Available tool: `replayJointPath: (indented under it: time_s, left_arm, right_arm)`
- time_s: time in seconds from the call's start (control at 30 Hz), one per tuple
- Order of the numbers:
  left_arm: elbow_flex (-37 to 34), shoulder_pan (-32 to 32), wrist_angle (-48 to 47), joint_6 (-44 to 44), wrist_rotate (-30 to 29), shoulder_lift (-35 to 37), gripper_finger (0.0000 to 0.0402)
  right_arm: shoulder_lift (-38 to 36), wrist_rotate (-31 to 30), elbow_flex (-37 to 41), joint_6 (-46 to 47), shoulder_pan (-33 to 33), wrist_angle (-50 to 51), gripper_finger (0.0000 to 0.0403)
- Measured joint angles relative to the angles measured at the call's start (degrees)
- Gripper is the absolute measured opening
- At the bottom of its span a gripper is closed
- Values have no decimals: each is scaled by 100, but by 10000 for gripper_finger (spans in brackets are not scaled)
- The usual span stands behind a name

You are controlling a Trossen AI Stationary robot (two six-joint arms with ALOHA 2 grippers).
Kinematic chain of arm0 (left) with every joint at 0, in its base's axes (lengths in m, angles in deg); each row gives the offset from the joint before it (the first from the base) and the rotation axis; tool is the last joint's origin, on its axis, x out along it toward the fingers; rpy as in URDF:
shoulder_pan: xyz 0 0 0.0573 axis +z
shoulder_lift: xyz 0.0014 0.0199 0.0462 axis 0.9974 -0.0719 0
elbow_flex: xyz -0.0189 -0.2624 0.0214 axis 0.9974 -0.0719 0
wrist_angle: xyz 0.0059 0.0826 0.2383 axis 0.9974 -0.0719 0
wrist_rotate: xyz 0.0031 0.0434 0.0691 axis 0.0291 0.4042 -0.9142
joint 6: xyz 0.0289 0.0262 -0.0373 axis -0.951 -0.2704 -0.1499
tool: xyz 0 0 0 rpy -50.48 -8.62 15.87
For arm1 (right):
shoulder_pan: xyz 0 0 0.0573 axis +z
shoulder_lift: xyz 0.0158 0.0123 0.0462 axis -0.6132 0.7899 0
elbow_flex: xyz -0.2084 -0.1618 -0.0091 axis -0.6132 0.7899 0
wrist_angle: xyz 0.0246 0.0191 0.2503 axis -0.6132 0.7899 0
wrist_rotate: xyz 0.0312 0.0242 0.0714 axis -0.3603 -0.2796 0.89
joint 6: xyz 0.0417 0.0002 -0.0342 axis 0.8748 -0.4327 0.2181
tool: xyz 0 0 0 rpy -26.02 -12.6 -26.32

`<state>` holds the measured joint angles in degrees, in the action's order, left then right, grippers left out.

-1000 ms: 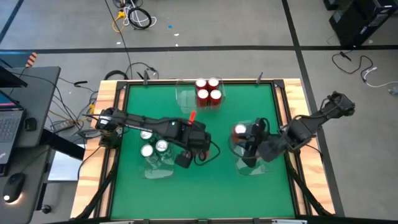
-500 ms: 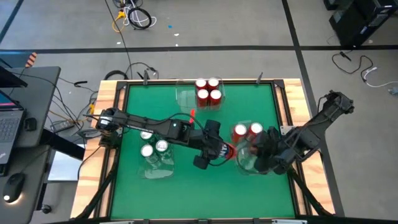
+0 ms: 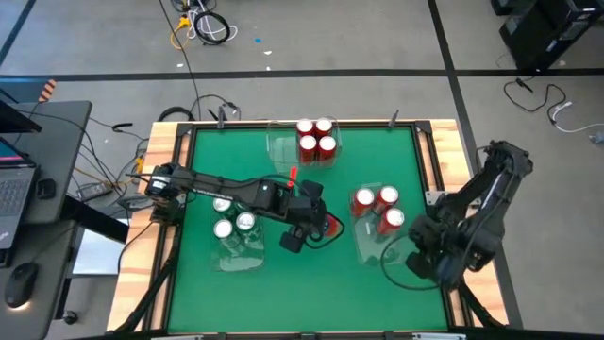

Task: Sort soda cans
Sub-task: Put the red soda can into the middle right transparent bin

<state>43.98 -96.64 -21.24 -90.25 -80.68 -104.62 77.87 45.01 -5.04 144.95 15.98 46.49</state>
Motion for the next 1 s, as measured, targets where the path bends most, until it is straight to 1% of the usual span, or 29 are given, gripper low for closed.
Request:
replayJointPath:
  time_s: [0.13,0.3,0.47,0.57,0.63,0.83,0.9,1.0]
  left_arm:
    - [1,22,-672,29,-2,0,290]
    - [1,54,-1201,185,2,2,290]
    - [1,78,-1422,154,24,2,290]
    - [1,101,-1652,128,33,2,290]
    - [1,109,-1693,119,35,2,290]
    - [102,210,-1484,-74,74,2,290]
    - [179,270,-1193,-165,91,4,290]
    - [348,402,-690,-163,231,4,290]
  right_arm:
    - [304,52,5,398,96,87,4]
    - [425,584,485,1070,96,46,1]
    - [392,841,1164,1379,92,-757,0]
    - [389,864,1440,1425,67,-1279,0]
    - [385,756,1527,1428,47,-1620,0]
    - [389,50,1569,1080,-135,-2393,0]
    - [419,-158,1569,836,-278,-2558,0]
    - [530,-280,1569,318,-586,-2814,0]
